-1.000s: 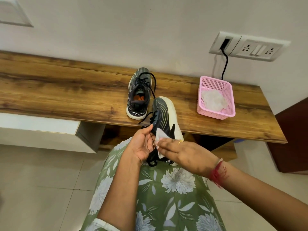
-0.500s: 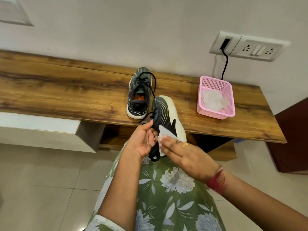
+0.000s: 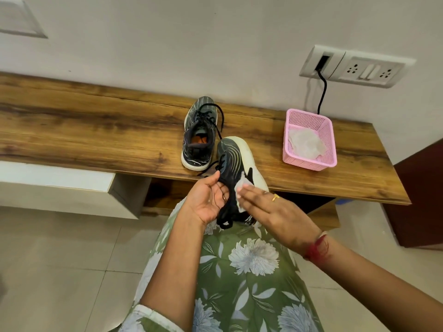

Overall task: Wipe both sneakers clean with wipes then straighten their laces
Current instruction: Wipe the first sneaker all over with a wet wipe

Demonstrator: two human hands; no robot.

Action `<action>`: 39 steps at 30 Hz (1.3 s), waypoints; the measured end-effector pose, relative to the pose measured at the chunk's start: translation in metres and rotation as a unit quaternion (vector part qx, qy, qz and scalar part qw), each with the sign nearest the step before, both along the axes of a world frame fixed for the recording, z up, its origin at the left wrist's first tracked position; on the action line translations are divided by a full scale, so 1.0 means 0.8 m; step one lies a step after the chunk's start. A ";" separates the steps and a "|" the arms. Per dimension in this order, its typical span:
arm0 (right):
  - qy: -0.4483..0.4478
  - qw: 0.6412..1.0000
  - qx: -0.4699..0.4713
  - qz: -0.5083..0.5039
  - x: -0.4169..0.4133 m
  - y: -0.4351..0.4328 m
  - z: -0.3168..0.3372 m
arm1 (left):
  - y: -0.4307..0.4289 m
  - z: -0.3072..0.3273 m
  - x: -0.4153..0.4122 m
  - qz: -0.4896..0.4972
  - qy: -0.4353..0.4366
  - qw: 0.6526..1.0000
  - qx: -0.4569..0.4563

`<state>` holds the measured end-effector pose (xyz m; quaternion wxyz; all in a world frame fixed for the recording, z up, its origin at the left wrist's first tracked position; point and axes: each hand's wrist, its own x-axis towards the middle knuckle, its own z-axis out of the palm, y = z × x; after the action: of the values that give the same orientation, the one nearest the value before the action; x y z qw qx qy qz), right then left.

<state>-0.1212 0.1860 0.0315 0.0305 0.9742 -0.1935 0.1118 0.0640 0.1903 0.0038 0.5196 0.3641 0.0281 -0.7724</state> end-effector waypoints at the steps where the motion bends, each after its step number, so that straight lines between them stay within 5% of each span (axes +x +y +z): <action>1: 0.020 0.999 0.000 0.025 0.001 0.006 -0.004 | -0.001 0.000 -0.001 -0.004 -0.002 1.000 0.003; 4: 0.056 0.995 -0.013 0.078 -0.003 0.012 -0.007 | 0.001 0.005 -0.001 -0.012 -0.008 1.000 0.008; 8: -0.016 0.999 -0.023 -0.024 0.004 0.007 -0.001 | -0.005 0.009 -0.001 0.019 -0.002 1.000 0.012; 13: 0.009 0.999 0.014 0.050 0.002 0.033 -0.005 | -0.005 0.013 0.001 0.038 -0.004 0.999 0.027; 17: -0.108 0.984 0.037 -0.140 0.006 0.002 0.021 | -0.008 0.017 0.000 0.042 0.002 0.999 0.009; 19: -0.077 0.979 0.051 -0.180 0.014 0.003 0.019 | -0.010 0.017 -0.002 0.044 -0.003 0.999 0.016; 24: 0.026 0.998 0.006 -0.061 0.009 0.041 0.003 | -0.011 0.031 -0.003 0.027 -0.027 0.999 0.025; 29: -0.042 0.992 -0.039 -0.114 -0.001 0.018 0.007 | -0.013 0.035 -0.003 0.035 -0.015 0.999 0.020; 34: 0.033 0.996 -0.077 0.032 -0.014 0.028 -0.009 | -0.018 0.033 0.004 0.037 0.002 0.999 0.025; 39: -0.020 0.994 -0.108 -0.025 -0.012 0.010 0.006 | -0.023 0.038 0.008 0.034 0.028 0.999 0.019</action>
<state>-0.1310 0.1941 0.0364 0.1341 0.9577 -0.2053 0.1508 0.0702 0.1719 0.0342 0.5375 0.3512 0.0697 -0.7635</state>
